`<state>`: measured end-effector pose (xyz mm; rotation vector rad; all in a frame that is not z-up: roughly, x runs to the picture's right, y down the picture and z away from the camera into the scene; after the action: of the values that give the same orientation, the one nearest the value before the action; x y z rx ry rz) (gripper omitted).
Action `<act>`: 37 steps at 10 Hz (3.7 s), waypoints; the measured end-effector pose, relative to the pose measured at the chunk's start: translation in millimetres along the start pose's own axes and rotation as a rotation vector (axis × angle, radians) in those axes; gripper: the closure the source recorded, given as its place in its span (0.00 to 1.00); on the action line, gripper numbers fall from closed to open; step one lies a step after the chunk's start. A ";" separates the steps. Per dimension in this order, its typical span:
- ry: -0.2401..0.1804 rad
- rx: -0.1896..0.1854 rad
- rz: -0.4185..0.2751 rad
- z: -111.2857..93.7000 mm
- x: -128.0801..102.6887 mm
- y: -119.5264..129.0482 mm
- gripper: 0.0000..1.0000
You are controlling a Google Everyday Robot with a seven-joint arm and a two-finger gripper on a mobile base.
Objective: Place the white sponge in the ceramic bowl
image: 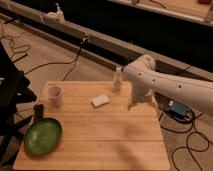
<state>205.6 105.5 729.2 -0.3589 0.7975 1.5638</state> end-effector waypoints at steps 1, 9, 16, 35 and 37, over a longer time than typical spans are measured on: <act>0.000 0.000 0.000 0.1 0.0 -0.1 0.20; 0.000 0.000 0.000 0.1 0.0 0.0 0.20; 0.000 0.000 0.000 0.1 0.0 0.1 0.20; -0.046 -0.512 -0.011 -32.1 -40.9 181.6 0.20; -0.046 -0.511 -0.012 -31.6 -40.7 181.5 0.20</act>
<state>31.3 58.2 783.6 -0.6924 0.3481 1.7478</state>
